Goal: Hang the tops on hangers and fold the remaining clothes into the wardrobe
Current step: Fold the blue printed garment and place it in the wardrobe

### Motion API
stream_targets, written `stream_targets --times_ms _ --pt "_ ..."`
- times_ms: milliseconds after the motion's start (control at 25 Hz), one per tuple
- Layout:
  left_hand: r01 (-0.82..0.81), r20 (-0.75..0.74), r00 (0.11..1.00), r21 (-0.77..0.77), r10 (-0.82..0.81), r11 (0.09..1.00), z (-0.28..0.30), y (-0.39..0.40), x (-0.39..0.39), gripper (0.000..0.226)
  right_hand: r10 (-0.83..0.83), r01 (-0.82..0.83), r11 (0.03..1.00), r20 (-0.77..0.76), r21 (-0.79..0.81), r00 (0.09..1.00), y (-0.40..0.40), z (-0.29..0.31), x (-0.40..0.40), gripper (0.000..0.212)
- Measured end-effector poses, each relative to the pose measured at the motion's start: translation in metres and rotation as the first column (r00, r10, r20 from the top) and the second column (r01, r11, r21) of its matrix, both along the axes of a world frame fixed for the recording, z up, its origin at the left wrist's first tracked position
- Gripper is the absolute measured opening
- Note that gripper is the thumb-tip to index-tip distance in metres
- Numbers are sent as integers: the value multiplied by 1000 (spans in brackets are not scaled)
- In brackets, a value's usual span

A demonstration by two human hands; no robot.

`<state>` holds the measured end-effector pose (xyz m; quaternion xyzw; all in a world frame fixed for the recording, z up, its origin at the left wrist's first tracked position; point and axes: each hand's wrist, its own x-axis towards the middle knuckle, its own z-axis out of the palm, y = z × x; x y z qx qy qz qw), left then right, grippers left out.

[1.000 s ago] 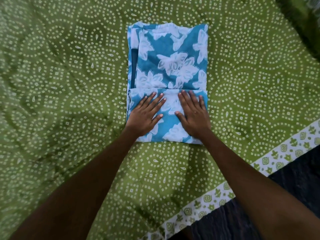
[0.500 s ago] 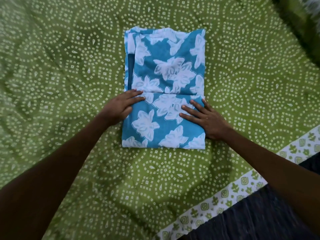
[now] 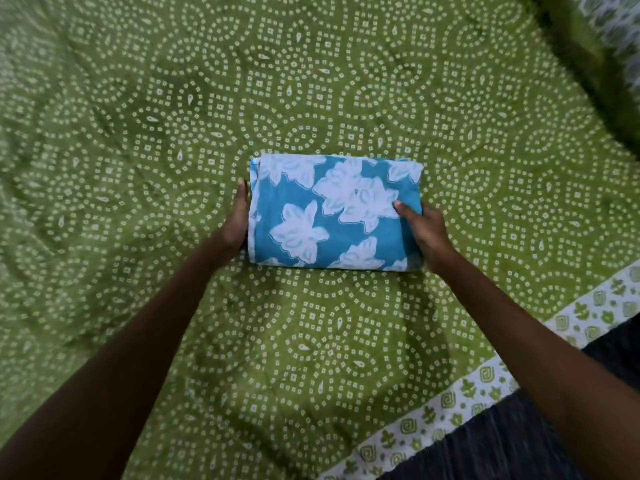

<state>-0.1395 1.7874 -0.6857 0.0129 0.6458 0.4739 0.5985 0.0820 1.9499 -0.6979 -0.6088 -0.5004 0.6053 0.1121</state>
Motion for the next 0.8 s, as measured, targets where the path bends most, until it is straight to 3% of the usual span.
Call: stream_targets --times_ms 80,160,200,240,320,360,400,480,520,600,720,800 --pt "-8 -176 984 -90 -8 996 2 2 14 53 -55 48 988 44 149 998 -7 -9 -6 29" --pt "-185 -483 874 -243 47 952 -8 -7 30 45 -45 -29 930 193 365 980 -11 -12 -11 31" --pt "-275 -636 768 -220 76 936 -13 -12 37 41 -83 -93 874 335 477 939 -12 -9 -15 30" --pt "-313 -809 584 -150 66 938 -15 -12 43 39 -160 -154 796 448 586 879 -14 -9 -19 31" --pt "-172 -987 153 28 55 985 -14 4 46 37 -232 -217 601 428 769 873 -23 -8 -33 40" --pt "31 -998 56 31 29 999 -14 18 50 38 -123 -285 517 400 807 908 -31 -11 -40 44" --pt "240 -998 10 -61 -65 969 -19 29 55 43 74 -422 455 439 784 895 -41 -18 -45 48" --pt "448 -939 -124 -342 -322 826 -39 39 59 53 344 -703 308 614 641 710 -52 -37 -45 55" --pt "451 -900 -210 -436 -382 779 -53 39 57 55 355 -767 256 681 588 640 -47 -47 -43 58" --pt "409 -863 -320 -498 -391 765 -73 44 45 55 304 -812 226 753 539 584 -24 -58 -46 59" --pt "415 -852 -367 -509 -373 755 -81 61 23 56 332 -825 221 755 521 565 8 -62 -59 58" --pt "377 -859 -350 -494 -373 783 -80 68 16 58 320 -803 264 737 534 596 18 -63 -66 61"
